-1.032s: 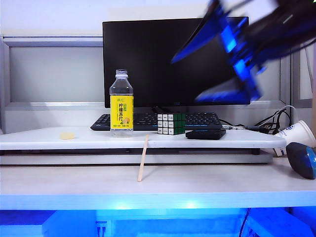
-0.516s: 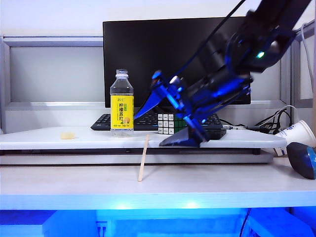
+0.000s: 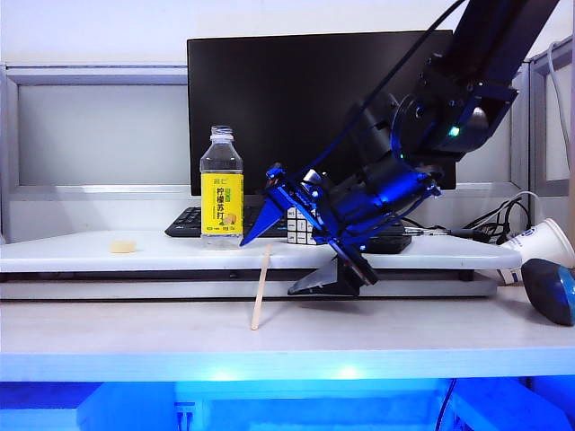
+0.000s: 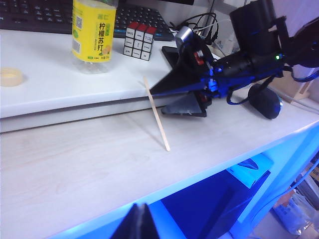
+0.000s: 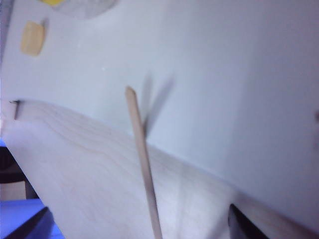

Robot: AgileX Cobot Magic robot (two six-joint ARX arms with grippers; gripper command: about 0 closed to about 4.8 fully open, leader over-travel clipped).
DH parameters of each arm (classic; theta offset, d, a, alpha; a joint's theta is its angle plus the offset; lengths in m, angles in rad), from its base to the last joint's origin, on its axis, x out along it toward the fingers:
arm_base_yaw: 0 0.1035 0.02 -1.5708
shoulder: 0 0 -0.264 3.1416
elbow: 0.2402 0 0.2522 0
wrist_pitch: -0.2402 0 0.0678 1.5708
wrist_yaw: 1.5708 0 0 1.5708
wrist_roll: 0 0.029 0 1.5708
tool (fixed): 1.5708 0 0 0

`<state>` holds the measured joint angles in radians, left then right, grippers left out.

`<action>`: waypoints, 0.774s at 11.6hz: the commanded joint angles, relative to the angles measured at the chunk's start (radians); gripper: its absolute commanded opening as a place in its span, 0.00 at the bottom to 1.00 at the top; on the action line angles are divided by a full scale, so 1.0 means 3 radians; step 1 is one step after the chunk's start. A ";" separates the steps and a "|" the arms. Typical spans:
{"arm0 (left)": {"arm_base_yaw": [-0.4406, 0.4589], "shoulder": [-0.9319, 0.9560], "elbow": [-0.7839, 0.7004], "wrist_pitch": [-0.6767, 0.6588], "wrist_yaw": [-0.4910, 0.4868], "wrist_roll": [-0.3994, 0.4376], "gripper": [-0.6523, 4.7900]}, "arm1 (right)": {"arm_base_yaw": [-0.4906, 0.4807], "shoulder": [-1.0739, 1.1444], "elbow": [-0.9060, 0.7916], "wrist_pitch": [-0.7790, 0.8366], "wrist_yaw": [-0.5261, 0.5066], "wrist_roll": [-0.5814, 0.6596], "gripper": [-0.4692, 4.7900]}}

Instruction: Grab a stick from the table and stick it in a plastic bottle.

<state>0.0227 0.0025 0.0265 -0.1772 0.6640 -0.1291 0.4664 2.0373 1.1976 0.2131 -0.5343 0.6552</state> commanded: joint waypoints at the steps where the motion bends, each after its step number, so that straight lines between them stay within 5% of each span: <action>1: -0.0001 0.0003 0.0004 -0.0052 0.0045 -0.0009 0.11 | 0.0072 0.0074 0.0010 0.0196 0.0017 0.0089 0.86; 3: -0.0001 0.0003 0.0004 -0.0052 0.0046 -0.0009 0.11 | 0.0097 0.0109 0.0052 0.0198 0.0024 0.0097 0.76; 4: 0.0000 0.0003 0.0004 -0.0052 0.0046 -0.0009 0.11 | 0.0114 0.0132 0.0127 0.0175 0.0065 0.0097 0.60; 5: -0.0001 0.0003 0.0004 -0.0052 0.0046 -0.0009 0.11 | 0.0114 0.0183 0.0214 0.0142 0.0155 0.0093 0.08; 9: -0.0001 0.0003 0.0004 -0.0052 0.0046 -0.0009 0.11 | 0.0113 0.0182 0.0215 0.0153 0.0365 0.0092 0.08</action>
<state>0.0227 0.0025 0.0265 -0.1776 0.6643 -0.1291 0.4999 2.0960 1.2598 0.2451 -0.4294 0.6842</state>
